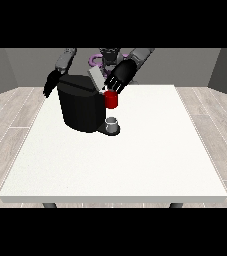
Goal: Insert the coffee pod into the coffee machine and close the lid
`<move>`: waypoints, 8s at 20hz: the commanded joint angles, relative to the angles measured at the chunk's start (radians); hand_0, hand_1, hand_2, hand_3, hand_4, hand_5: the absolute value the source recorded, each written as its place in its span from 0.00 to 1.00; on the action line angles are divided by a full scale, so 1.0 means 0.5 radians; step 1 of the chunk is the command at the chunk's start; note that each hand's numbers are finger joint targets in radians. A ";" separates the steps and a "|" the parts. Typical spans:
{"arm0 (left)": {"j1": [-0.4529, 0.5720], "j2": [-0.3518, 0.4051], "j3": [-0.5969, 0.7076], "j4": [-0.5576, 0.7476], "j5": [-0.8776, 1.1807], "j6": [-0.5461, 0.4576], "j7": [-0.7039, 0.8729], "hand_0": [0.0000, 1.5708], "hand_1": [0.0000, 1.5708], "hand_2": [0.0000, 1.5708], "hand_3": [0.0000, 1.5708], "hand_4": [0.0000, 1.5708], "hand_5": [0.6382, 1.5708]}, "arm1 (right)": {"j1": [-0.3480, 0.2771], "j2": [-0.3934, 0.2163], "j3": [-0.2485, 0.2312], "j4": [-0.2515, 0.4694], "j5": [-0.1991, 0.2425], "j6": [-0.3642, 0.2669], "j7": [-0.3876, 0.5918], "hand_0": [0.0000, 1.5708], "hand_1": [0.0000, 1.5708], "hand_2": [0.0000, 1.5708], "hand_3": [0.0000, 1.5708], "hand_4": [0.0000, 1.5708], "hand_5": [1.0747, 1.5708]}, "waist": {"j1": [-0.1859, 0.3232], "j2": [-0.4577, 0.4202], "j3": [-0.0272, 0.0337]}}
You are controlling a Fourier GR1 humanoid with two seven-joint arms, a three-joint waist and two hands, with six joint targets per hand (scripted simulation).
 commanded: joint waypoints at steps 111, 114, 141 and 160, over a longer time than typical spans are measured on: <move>1.455 -0.801 0.548 -0.113 0.776 0.206 -0.462 0.00 0.00 0.00 0.00 0.23 1.00 | 0.297 -0.170 -0.039 -0.114 -0.168 0.368 0.124 0.00 0.00 0.00 0.00 0.07 1.00 | 0.806 -1.134 -0.001; 1.522 -0.852 0.366 -0.232 0.859 0.222 -0.316 0.00 0.00 0.00 0.00 0.26 1.00 | 0.299 -0.318 -0.155 -0.013 -0.231 0.482 0.088 0.00 0.00 0.00 0.00 0.05 1.00 | 0.898 -1.179 0.000; 1.834 -0.736 0.056 -1.436 1.273 0.294 0.038 0.00 0.00 0.00 0.00 0.23 1.00 | -0.349 -0.223 -0.263 0.529 -0.390 0.380 0.047 0.00 0.00 0.00 0.00 0.00 1.00 | 0.994 -0.525 0.000; 2.004 -0.681 0.041 -1.467 1.200 0.425 -0.082 0.00 0.00 0.00 0.00 0.23 1.00 | -0.750 -0.143 -0.015 0.532 -0.203 0.336 0.201 0.00 0.00 0.00 0.00 0.08 1.00 | 0.942 -0.448 -0.002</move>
